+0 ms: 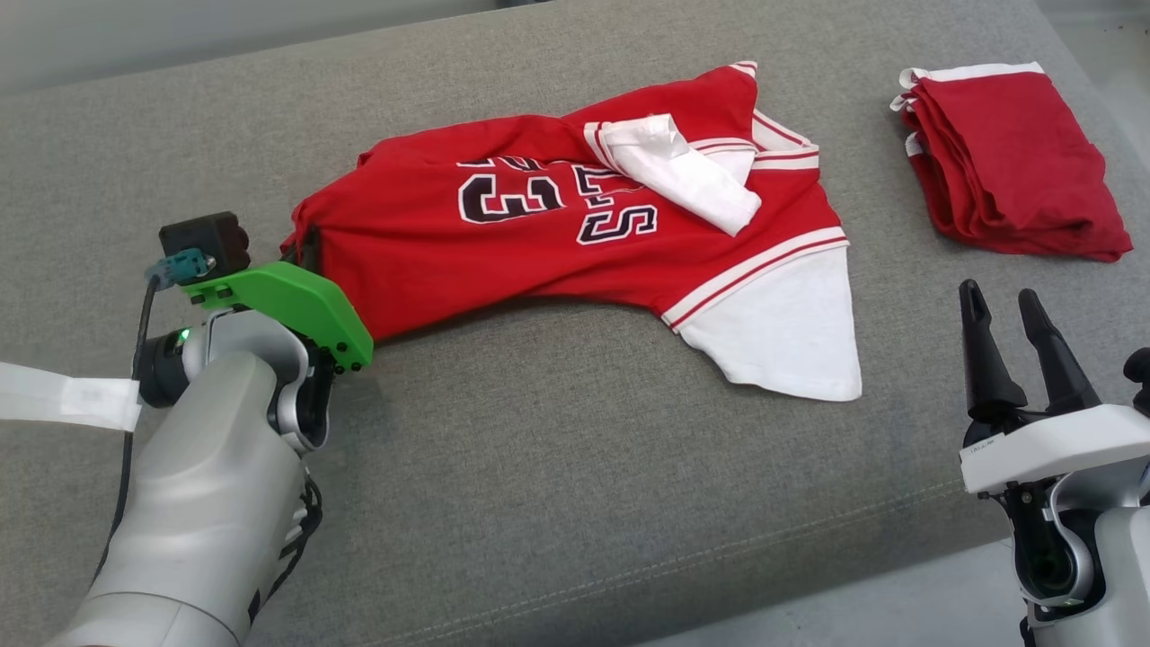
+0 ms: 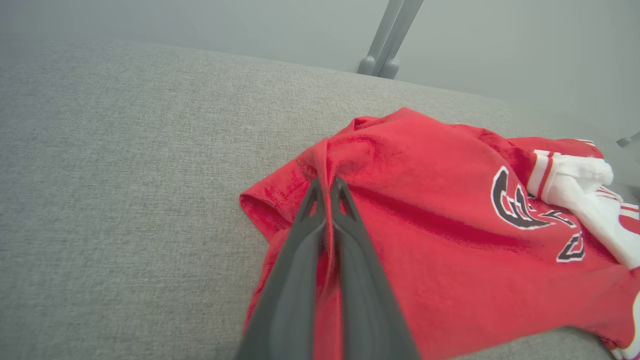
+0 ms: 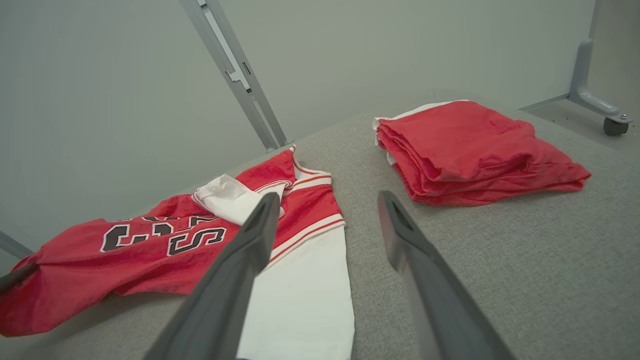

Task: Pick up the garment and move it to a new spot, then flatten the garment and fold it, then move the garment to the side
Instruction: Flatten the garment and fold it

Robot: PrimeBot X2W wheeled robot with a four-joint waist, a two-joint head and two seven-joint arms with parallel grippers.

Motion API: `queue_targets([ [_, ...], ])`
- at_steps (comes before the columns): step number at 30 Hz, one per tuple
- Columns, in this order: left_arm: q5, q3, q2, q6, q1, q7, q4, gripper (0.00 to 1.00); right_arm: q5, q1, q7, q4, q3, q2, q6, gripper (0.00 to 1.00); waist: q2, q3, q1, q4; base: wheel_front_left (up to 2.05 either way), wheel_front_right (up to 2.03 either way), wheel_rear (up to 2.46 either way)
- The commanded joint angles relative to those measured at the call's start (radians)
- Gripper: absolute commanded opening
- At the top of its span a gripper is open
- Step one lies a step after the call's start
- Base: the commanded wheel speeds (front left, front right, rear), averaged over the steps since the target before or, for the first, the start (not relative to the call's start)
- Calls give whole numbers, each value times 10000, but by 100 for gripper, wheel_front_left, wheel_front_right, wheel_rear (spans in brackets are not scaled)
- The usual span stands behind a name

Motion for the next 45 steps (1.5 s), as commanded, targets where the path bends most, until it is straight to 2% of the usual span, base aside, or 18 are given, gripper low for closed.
queue_targets([
  [1, -20, 23, 141, 69, -143, -102, 102, 0, 10, -15, -76, 31, -16, -31, 1, 100, -1, 19, 0, 5, 0, 0, 0],
  [9, 157, -63, 327, 38, 118, -606, -122, 0, -51, 164, -144, 67, -206, 11, 1, 100, -1, -60, 0, 272, 0, 0, 0],
  [13, 324, -204, 412, 41, 490, -853, -634, 0, -68, 212, -172, 92, -272, 54, 1, 100, -1, -215, 0, 444, 0, 0, 0],
  [17, 640, -407, 523, 311, 1257, -1069, -1785, 0, -94, 363, -179, 133, -339, 77, 2, 100, -1, -425, 0, 705, 0, 0, 0],
  [24, 649, -701, 787, 1312, 3402, -801, -4805, 0, -118, 452, -95, 67, -304, 150, 1, 100, -1, -670, 0, 1013, 0, 0, 0],
  [29, 402, -665, 1204, 2321, 5176, -290, -7184, 0, -94, 521, -114, 27, -323, 173, 1, 100, -1, -612, 0, 1119, 0, 0, 0],
  [32, 372, -579, 1552, 2757, 5783, -93, -7934, 0, -84, 496, -113, 46, -314, 186, 1, 100, -1, -547, 0, 1154, 0, 0, 0],
  [35, 250, -570, 1594, 2907, 6057, 68, -8065, 0, -102, 370, -109, 103, -280, 169, 1, 100, -1, -492, 0, 1146, 0, 0, 0],
  [37, 54, -540, 1510, 2812, 6088, 159, -7880, 0, -93, 287, -106, 139, -245, 153, 1, 100, -1, -463, 0, 1139, 0, 0, 0],
  [38, 27, -520, 1481, 2756, 6034, 146, -7730, 9, -84, 249, -105, 159, -226, 144, 1, 100, -1, -453, 0, 1135, 0, 0, 0],
  [39, 28, -529, 1476, 2714, 5943, 128, -7538, 25, -80, 225, -97, 177, -208, 130, 1, 100, -1, -448, 0, 1130, 0, 0, 0],
  [40, 0, -541, 1418, 2634, 5842, 85, -7357, 47, -77, 208, -95, 198, -196, 124, 1, 100, -1, -446, 0, 1124, 0, 0, 0],
  [41, -41, -528, 1358, 2541, 5737, 31, -7153, 85, -73, 191, -92, 227, -177, 117, 1, 100, -1, -449, 0, 1117, 0, 0, 0],
  [42, -26, -496, 1327, 2469, 5642, -75, -6954, 100, -68, 180, -95, 257, -166, 112, 1, 100, -1, -453, 0, 1109, 0, 0, 0],
  [45, 120, -479, 1238, 2309, 5457, -419, -6424, 100, -50, 179, -135, 317, -168, 102, 1, 100, -1, -478, 0, 1101, 0, 0, 0],
])
